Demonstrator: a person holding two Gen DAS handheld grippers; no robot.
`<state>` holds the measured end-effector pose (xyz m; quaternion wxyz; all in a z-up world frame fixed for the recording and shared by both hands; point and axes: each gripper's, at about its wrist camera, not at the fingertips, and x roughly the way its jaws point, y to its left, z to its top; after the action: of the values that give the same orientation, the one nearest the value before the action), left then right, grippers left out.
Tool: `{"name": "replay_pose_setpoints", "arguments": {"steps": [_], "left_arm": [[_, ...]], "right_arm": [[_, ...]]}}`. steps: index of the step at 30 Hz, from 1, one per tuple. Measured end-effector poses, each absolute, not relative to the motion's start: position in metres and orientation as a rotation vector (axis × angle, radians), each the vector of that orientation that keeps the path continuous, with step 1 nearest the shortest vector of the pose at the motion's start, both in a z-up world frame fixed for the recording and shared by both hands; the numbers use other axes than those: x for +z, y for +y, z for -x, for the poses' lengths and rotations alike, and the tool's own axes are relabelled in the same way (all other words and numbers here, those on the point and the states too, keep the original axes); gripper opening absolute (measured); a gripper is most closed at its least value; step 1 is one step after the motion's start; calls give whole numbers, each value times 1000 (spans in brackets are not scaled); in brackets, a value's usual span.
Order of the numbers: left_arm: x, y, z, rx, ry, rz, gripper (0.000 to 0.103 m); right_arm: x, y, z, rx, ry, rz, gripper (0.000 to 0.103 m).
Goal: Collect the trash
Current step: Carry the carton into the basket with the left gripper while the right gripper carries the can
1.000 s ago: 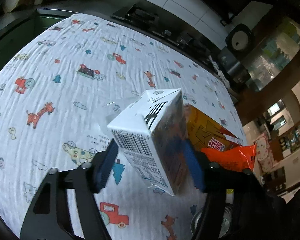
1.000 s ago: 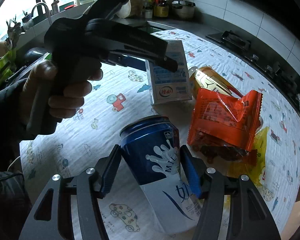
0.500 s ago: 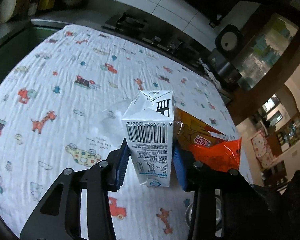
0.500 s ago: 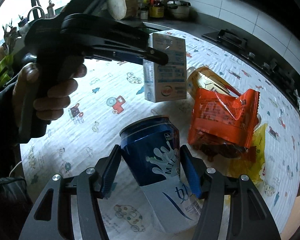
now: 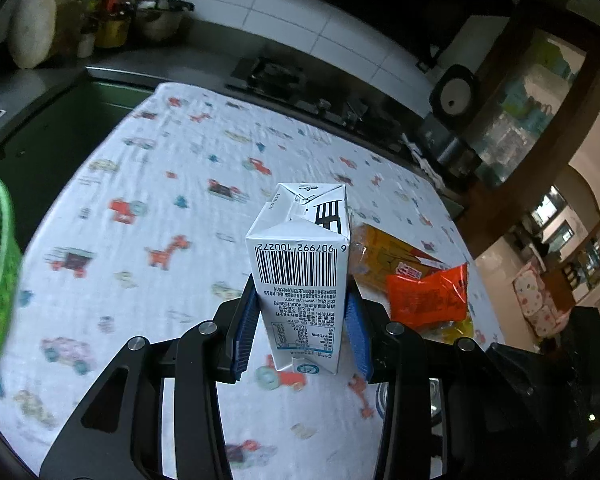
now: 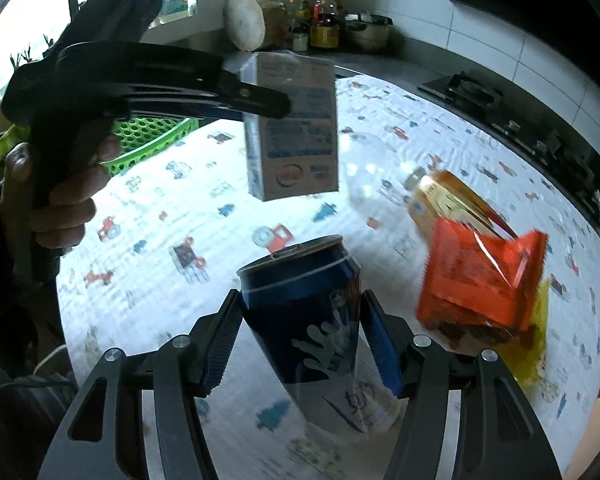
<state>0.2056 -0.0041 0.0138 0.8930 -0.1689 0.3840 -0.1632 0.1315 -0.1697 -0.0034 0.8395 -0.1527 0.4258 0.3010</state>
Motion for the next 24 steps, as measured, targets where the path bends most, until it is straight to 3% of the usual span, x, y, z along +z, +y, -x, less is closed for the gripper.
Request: {"name": "replay_pose_setpoints", "arguments": {"steps": [10,24], "left_arm": [[39,78,-172,-204,733,333,40],[32,226,-144,73,703,393,40]], "right_arm": [[5,-114,-138,688,876,311,58],[15,-32,-152,768,857,289,58]]}}
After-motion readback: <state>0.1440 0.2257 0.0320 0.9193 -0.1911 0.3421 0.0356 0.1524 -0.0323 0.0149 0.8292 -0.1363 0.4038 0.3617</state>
